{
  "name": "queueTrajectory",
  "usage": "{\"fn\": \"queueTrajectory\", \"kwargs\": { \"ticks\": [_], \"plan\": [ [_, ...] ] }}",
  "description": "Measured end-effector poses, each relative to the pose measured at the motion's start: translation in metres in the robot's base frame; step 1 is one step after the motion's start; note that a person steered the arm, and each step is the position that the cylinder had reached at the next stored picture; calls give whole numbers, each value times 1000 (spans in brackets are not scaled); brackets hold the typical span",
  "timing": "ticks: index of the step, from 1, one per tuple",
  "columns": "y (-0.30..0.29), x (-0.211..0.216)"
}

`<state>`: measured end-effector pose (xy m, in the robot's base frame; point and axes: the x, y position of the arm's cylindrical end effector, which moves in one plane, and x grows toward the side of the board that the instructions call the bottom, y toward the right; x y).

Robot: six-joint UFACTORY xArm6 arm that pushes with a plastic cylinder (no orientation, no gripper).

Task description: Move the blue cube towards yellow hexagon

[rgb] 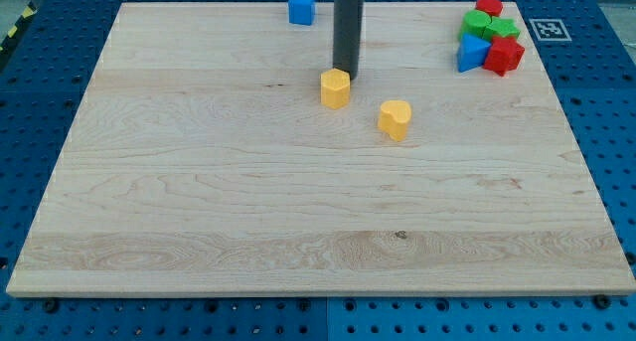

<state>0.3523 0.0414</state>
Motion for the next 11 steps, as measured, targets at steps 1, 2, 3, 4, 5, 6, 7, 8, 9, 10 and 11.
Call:
{"fn": "queueTrajectory", "kwargs": {
  "ticks": [1,2,3,4,5,6,7,8,9,10,11],
  "plan": [
    [4,21],
    [-21,43],
    [-49,54],
    [-41,25],
    [-79,-13],
    [-121,-70],
    [-150,-140],
    [-140,-160],
    [-77,-159],
    [-16,-159],
    [-13,-160]
  ]
}}
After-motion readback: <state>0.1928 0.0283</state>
